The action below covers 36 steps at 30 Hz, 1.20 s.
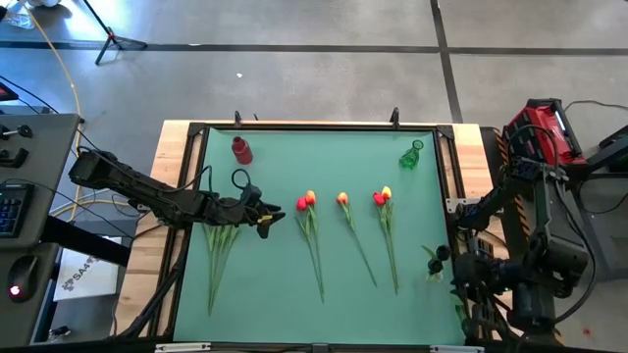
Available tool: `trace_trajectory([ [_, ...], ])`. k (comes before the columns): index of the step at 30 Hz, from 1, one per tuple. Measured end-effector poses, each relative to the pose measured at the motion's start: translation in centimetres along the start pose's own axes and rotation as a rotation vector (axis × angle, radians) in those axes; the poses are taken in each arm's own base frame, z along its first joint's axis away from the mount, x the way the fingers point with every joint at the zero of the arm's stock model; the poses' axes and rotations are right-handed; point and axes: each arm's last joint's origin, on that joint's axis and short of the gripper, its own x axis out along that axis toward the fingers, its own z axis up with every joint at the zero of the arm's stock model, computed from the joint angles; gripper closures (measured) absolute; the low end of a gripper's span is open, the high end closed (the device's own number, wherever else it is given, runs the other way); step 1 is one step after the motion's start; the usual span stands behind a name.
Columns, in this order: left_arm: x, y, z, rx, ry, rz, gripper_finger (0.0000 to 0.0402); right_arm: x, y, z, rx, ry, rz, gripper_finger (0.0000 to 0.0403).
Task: Sort flowers into vase by color
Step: Put the right black tulip into the transparent flower vase
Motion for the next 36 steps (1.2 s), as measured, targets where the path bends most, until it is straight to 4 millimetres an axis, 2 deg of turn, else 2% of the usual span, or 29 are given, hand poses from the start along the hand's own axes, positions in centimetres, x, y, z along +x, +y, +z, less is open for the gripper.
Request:
trace_trajectory([
  [9,0.0,0.0,0.0,0.000,0.000,0.001,0.0250,-2.5,-2.2,0.9,0.164,-0.095,0.097,0.0325],
  [16,0.0,0.0,0.0,0.018,-0.001,0.001,0.0250,-4.3,-2.7,1.3,0.211,-0.043,0.273,0.0325],
  [27,0.0,0.0,0.0,0.061,-0.002,0.002,0.0250,-6.2,0.2,2.0,0.333,0.096,0.668,0.0325],
  [36,0.0,0.0,0.0,0.086,0.001,0.000,0.0250,-4.1,2.7,1.1,0.423,0.292,0.615,0.0325],
])
